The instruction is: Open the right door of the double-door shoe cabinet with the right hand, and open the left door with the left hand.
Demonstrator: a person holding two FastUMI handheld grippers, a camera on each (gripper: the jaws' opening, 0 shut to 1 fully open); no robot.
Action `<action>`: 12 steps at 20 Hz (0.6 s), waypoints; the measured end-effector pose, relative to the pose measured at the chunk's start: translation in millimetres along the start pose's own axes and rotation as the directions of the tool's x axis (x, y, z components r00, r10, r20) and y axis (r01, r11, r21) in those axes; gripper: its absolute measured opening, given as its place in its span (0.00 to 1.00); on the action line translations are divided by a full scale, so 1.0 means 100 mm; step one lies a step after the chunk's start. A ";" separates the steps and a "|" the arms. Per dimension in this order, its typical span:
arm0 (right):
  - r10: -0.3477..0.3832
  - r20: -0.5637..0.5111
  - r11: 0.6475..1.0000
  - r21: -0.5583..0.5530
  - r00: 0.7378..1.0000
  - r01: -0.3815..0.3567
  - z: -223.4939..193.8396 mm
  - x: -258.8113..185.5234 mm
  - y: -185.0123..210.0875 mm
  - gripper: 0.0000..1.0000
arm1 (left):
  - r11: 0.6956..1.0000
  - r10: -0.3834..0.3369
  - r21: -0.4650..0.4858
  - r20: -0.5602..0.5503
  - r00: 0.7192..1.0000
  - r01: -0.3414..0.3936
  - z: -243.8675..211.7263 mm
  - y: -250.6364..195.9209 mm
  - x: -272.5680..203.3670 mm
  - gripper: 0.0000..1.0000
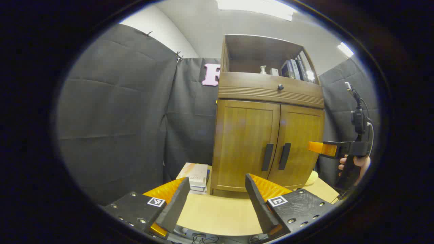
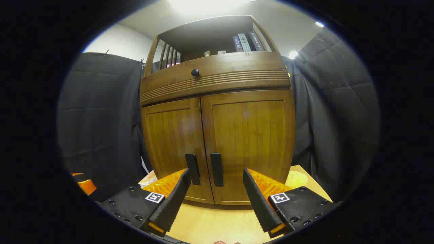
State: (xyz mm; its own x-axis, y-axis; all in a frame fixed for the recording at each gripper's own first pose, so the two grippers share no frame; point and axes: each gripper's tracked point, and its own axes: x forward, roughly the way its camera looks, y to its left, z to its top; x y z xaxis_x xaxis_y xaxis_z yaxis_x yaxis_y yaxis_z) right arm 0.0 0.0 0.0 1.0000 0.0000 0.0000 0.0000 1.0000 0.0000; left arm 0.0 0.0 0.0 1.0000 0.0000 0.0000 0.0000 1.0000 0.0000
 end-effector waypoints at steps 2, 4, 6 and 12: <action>-0.005 0.001 1.000 -0.005 1.000 0.005 0.00 0.01 -0.02 0.98 | 1.000 0.007 0.005 0.001 1.000 -0.007 0.01 0.03 0.02 0.92; -0.011 0.001 1.000 -0.003 1.000 0.011 0.00 0.03 -0.05 0.98 | 1.000 0.006 0.006 0.005 1.000 -0.006 0.02 0.03 0.03 0.92; -0.020 0.002 1.000 -0.001 1.000 0.020 0.00 0.05 -0.08 0.97 | 1.000 0.004 0.008 0.004 1.000 -0.004 0.02 0.03 0.03 0.92; -0.028 0.003 0.999 0.015 1.000 0.028 -0.02 0.10 -0.11 0.95 | 0.999 -0.022 0.029 -0.003 1.000 0.022 0.02 -0.07 0.11 0.92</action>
State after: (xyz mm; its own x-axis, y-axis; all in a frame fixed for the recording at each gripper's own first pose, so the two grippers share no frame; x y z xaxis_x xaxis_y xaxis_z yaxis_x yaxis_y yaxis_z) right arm 9.8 -11.1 -1.9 0.9996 -0.0279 0.0032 0.0279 0.9995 0.0152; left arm 11.2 -6.9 2.0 0.9998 -0.0217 -0.0027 0.0217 0.9993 0.0294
